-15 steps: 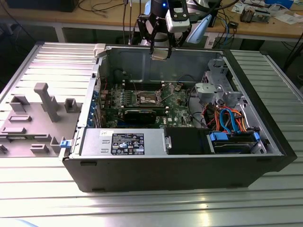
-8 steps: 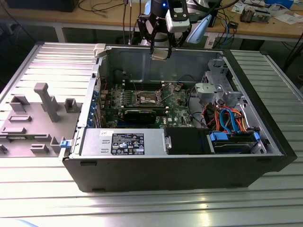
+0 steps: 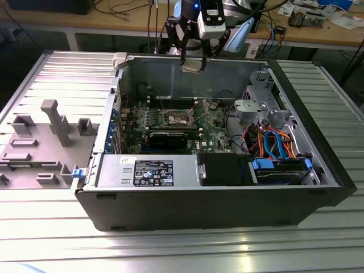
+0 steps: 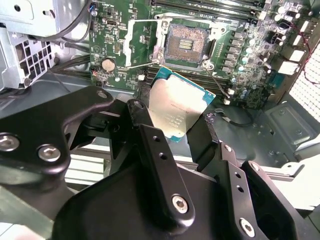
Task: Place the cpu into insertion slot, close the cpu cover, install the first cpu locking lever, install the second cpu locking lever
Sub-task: 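Place the cpu into insertion slot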
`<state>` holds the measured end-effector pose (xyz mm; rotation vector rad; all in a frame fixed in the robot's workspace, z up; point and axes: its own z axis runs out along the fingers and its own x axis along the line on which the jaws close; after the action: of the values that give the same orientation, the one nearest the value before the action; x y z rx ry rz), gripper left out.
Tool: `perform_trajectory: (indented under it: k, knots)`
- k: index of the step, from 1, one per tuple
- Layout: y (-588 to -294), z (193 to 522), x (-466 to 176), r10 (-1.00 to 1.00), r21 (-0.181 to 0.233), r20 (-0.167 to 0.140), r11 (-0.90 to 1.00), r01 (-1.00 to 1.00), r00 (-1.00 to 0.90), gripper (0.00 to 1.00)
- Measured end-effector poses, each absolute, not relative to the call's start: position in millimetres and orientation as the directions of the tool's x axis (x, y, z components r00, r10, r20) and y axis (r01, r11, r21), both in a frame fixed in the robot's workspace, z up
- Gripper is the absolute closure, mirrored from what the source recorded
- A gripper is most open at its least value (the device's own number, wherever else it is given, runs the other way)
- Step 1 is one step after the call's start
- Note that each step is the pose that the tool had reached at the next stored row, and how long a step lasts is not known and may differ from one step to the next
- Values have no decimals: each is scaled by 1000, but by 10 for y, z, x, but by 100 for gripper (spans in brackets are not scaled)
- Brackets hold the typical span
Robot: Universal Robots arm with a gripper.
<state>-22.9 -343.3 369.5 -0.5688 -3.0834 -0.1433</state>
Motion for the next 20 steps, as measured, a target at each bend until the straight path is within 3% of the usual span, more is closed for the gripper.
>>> perform_trajectory:
  k: [20]
  knots:
    - [-3433, 3691, -230, 393, 89, 19, 915, 393, -919, 46]
